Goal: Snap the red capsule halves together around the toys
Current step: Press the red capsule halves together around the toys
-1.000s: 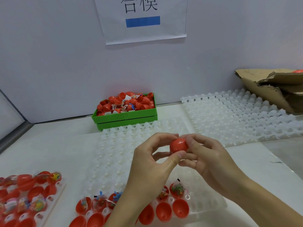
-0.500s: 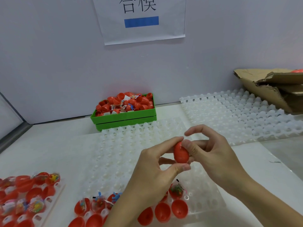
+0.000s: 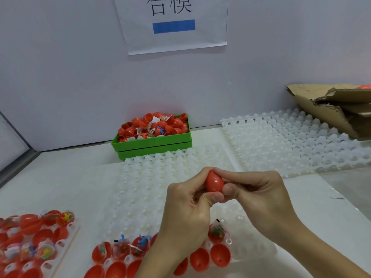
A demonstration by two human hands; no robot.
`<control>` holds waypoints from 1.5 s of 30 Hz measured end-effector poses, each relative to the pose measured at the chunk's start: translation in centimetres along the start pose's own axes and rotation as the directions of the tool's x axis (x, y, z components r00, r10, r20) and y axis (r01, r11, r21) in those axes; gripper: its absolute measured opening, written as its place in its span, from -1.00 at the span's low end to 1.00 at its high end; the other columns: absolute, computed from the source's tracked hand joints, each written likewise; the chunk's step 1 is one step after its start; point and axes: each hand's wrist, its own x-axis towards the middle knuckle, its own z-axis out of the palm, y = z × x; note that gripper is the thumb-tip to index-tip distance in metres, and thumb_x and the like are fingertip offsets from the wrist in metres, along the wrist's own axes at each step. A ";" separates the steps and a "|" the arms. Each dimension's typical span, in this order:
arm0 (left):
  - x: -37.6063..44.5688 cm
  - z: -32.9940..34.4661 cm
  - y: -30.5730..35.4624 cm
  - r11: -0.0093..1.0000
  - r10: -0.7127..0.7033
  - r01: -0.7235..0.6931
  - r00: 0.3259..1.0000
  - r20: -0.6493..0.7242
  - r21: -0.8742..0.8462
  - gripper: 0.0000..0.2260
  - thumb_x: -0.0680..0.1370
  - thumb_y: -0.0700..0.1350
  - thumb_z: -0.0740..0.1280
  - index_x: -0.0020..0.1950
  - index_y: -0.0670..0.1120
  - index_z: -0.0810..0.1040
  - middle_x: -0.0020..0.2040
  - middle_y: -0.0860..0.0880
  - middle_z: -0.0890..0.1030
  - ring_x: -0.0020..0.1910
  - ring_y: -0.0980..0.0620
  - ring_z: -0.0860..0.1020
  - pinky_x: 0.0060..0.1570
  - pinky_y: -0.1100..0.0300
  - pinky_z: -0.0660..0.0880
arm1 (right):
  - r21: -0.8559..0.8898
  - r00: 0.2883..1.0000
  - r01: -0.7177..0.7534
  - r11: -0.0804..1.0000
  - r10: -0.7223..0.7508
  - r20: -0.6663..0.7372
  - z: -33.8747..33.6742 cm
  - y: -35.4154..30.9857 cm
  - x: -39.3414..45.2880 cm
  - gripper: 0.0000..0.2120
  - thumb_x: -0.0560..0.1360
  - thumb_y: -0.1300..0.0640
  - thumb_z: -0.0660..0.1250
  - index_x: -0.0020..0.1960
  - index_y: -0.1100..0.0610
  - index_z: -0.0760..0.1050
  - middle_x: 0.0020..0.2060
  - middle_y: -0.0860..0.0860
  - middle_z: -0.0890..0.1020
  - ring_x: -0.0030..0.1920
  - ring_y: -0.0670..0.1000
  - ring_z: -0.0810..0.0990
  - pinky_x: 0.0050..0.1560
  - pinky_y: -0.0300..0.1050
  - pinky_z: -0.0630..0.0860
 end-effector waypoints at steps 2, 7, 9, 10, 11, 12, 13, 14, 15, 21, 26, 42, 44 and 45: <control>-0.1 0.2 0.0 1.000 0.002 -0.002 1.000 -0.014 -0.006 -0.79 0.48 -0.30 0.33 0.01 -0.06 0.65 -0.24 -0.12 0.65 -0.19 -0.15 0.62 -0.10 -0.02 0.63 | -0.019 1.000 0.018 1.000 -0.019 -0.023 0.1 0.3 -0.2 -0.60 0.33 0.42 0.44 -0.09 -0.07 0.72 -0.19 0.01 0.75 -0.18 0.03 0.75 -0.18 -0.25 0.64; -0.2 0.4 -0.2 0.999 0.008 -0.009 1.000 -0.021 -0.038 -0.75 0.48 -0.30 0.31 0.02 0.01 0.63 -0.23 -0.21 0.63 -0.19 -0.28 0.59 -0.09 -0.12 0.63 | -0.022 0.995 0.060 0.998 -0.061 -0.083 0.4 0.5 -0.5 -0.52 0.36 0.53 0.39 -0.11 -0.05 0.72 -0.20 0.02 0.75 -0.16 0.02 0.75 -0.14 -0.26 0.64; -0.1 0.5 -0.1 0.998 0.021 -0.023 0.999 -0.038 -0.063 -0.70 0.48 -0.33 0.31 0.05 0.02 0.63 -0.20 -0.15 0.65 -0.15 -0.18 0.64 -0.04 0.08 0.65 | -0.021 0.991 0.085 0.996 -0.086 -0.099 0.5 0.5 -0.4 -0.55 0.34 0.49 0.42 -0.10 -0.06 0.72 -0.20 0.00 0.75 -0.15 0.00 0.75 -0.12 -0.27 0.63; 0.0 0.4 0.0 0.997 0.024 -0.027 0.999 -0.040 -0.077 -0.67 0.49 -0.35 0.30 0.06 0.05 0.63 -0.17 -0.08 0.68 -0.12 -0.06 0.67 -0.01 0.18 0.63 | -0.010 0.990 0.091 0.996 -0.092 -0.104 0.6 0.4 -0.3 -0.59 0.31 0.44 0.44 -0.10 -0.06 0.72 -0.19 -0.01 0.75 -0.14 -0.01 0.75 -0.11 -0.28 0.63; 0.1 0.3 0.0 0.995 0.020 -0.023 0.999 -0.032 -0.098 -0.64 0.50 -0.36 0.30 0.09 0.07 0.63 -0.13 0.00 0.69 -0.06 0.04 0.68 0.01 0.24 0.61 | 0.015 0.991 0.089 0.996 -0.087 -0.105 0.6 0.2 -0.2 -0.63 0.29 0.38 0.45 -0.09 -0.05 0.72 -0.19 -0.01 0.75 -0.13 -0.02 0.75 -0.11 -0.29 0.63; 0.2 0.2 0.1 0.991 0.005 -0.007 1.000 -0.018 -0.133 -0.62 0.51 -0.36 0.30 0.13 0.08 0.62 -0.06 0.06 0.70 0.01 0.09 0.68 0.04 0.27 0.59 | 0.041 0.992 0.082 0.996 -0.078 -0.095 0.5 0.1 -0.1 -0.66 0.27 0.33 0.46 -0.07 -0.04 0.72 -0.18 0.01 0.75 -0.12 -0.01 0.74 -0.10 -0.28 0.63; 0.3 0.1 0.1 0.984 -0.016 0.015 1.000 -0.004 -0.178 -0.62 0.52 -0.34 0.29 0.19 0.08 0.60 0.01 0.09 0.70 0.09 0.11 0.66 0.07 0.29 0.57 | 0.057 0.995 0.077 0.995 -0.073 -0.072 0.4 -0.1 0.0 -0.67 0.27 0.29 0.46 -0.04 -0.02 0.72 -0.16 0.03 0.75 -0.10 0.00 0.74 -0.08 -0.26 0.63; 0.4 0.0 0.1 0.973 -0.041 0.042 0.999 0.008 -0.228 -0.63 0.54 -0.31 0.29 0.24 0.07 0.57 0.08 0.09 0.69 0.15 0.10 0.63 0.11 0.29 0.55 | 0.063 0.996 0.080 0.995 -0.078 -0.037 0.3 -0.3 0.1 -0.67 0.29 0.27 0.46 0.01 0.00 0.71 -0.14 0.05 0.75 -0.08 0.01 0.74 -0.06 -0.24 0.63; 0.5 0.0 0.0 0.956 -0.069 0.073 0.997 0.024 -0.284 -0.64 0.55 -0.26 0.29 0.29 0.05 0.54 0.15 0.07 0.68 0.21 0.07 0.61 0.16 0.26 0.53 | 0.063 0.996 0.084 0.994 -0.084 -0.002 0.2 -0.4 0.1 -0.65 0.32 0.26 0.46 0.06 0.00 0.70 -0.11 0.05 0.75 -0.07 0.02 0.74 -0.04 -0.24 0.63; 0.3 0.2 0.2 0.789 -0.125 0.226 0.970 0.211 -0.571 -0.63 0.57 -0.09 0.25 0.39 -0.02 0.42 0.31 -0.02 0.58 0.36 -0.06 0.50 0.35 0.11 0.43 | -0.090 0.985 0.173 0.981 -0.174 -0.003 0.0 0.2 0.0 -0.53 0.37 0.49 0.44 0.10 0.00 0.66 -0.06 0.04 0.73 -0.01 0.07 0.71 -0.03 -0.13 0.65; 0.3 0.1 0.3 0.737 -0.179 0.283 0.957 0.227 -0.613 -0.59 0.57 -0.13 0.19 0.42 -0.14 0.34 0.33 -0.14 0.56 0.37 -0.12 0.49 0.41 -0.03 0.37 | -0.264 0.954 0.291 0.920 -0.300 0.007 0.0 0.6 -0.1 -0.62 0.40 0.40 0.46 0.13 0.07 0.65 -0.04 -0.06 0.70 -0.01 0.07 0.69 -0.09 -0.03 0.64; 0.4 0.3 0.8 0.947 -0.143 0.140 0.990 0.012 -0.290 -0.63 0.50 0.05 0.37 0.30 0.06 0.52 0.23 0.08 0.63 0.28 0.08 0.57 0.20 0.18 0.54 | -0.335 0.951 0.304 0.892 -0.308 0.043 -0.2 0.4 0.1 -0.64 0.45 0.28 0.39 0.20 -0.01 0.59 0.06 -0.14 0.64 0.09 0.04 0.65 -0.09 -0.06 0.64; 0.5 0.0 0.8 0.969 -0.092 0.070 0.992 -0.085 -0.238 -0.68 0.46 -0.02 0.44 0.22 0.07 0.60 0.15 0.13 0.67 0.19 0.14 0.61 0.08 0.31 0.55 | -0.309 0.967 0.255 0.916 -0.249 0.060 -0.4 0.2 0.2 -0.69 0.45 0.23 0.44 0.18 0.03 0.62 0.05 -0.12 0.64 0.10 0.03 0.65 -0.08 -0.11 0.64; 0.5 -0.1 0.8 0.976 -0.075 0.048 0.990 -0.122 -0.212 -0.71 0.45 -0.05 0.44 0.17 0.07 0.63 0.10 0.16 0.69 0.14 0.17 0.63 0.04 0.37 0.55 | -0.277 0.976 0.216 0.936 -0.206 0.066 -0.4 0.0 0.2 -0.71 0.45 0.20 0.47 0.16 0.05 0.63 0.05 -0.10 0.65 0.10 0.03 0.66 -0.07 -0.12 0.64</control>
